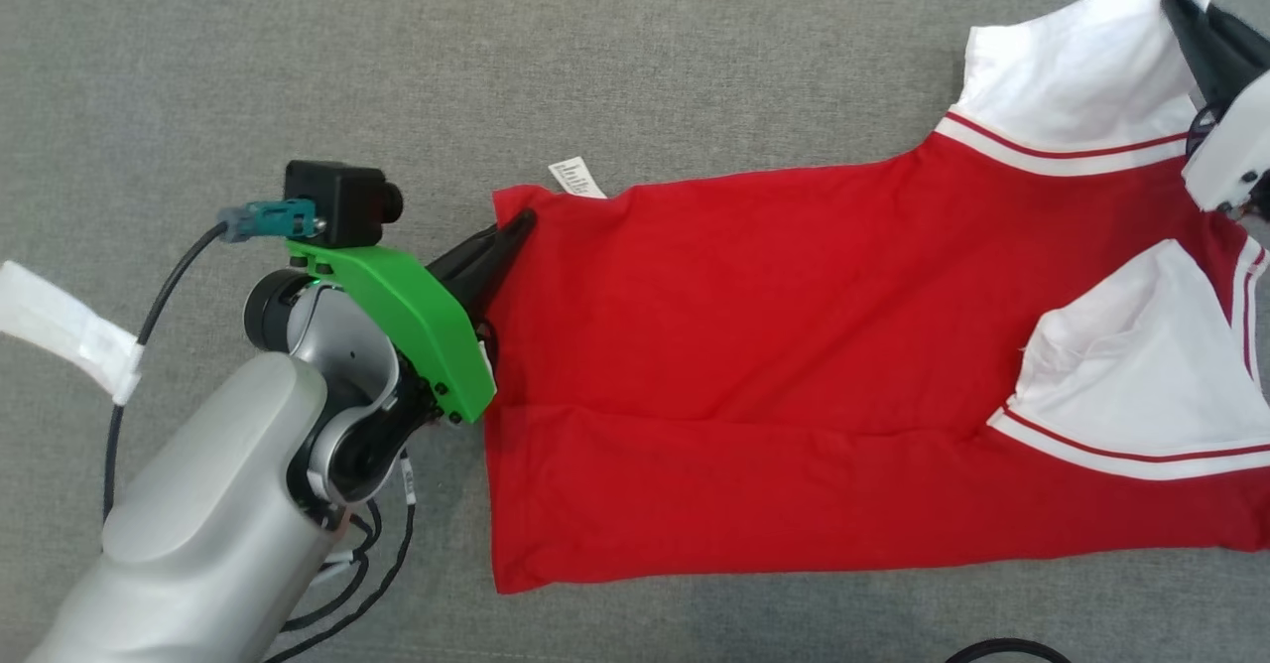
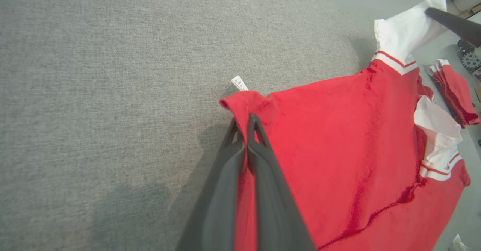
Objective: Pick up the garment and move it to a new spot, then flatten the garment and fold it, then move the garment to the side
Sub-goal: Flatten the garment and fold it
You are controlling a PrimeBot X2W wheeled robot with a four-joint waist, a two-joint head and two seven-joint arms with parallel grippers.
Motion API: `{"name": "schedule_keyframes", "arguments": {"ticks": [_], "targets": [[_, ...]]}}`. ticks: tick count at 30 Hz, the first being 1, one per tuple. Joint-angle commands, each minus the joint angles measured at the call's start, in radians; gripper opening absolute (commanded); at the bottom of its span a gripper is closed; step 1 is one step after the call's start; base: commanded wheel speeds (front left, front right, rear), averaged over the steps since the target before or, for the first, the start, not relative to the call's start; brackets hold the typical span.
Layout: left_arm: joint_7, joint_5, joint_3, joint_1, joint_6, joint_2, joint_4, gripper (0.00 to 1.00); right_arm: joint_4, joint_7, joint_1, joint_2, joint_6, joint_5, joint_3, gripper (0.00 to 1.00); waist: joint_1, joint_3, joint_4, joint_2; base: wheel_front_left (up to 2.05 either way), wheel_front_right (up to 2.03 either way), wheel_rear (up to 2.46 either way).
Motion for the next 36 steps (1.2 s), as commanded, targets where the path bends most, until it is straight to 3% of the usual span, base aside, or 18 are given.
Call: {"name": "schedule_keyframes", "arguments": {"ticks": [1,8,15,23,36], "targets": [[-0.013,0.004,0.008,0.017,0.009,0.01,-0.017,0.0,-0.019,-0.011,0.036,-0.006,-0.001,0.013,0.003,0.0,0.0,-0.02,-0.024,0.0,0.0,0.0,0.0],[-0.135,-0.026,0.074,0.222,0.082,0.08,-0.163,0.0,-0.162,-0.055,0.283,-0.017,-0.001,0.054,0.021,0.0,0.0,-0.12,-0.102,0.0,0.0,0.0,0.0],[-0.225,-0.054,0.104,0.417,0.146,0.1,-0.241,0.0,-0.265,-0.088,0.484,0.008,-0.001,0.053,-0.06,0.0,0.0,-0.176,-0.128,0.0,0.0,0.0,0.0],[-0.288,-0.074,0.106,0.481,0.13,0.062,-0.196,0.0,-0.313,-0.082,0.629,0.091,-0.001,0.02,-0.135,0.0,0.0,-0.199,-0.138,0.0,0.0,0.0,0.0],[-0.337,-0.054,0.124,0.513,0.12,0.091,-0.197,0.0,-0.378,-0.028,0.697,0.15,-0.001,0.014,-0.207,0.0,0.0,-0.225,-0.138,0.0,0.0,0.0,0.0]]}}
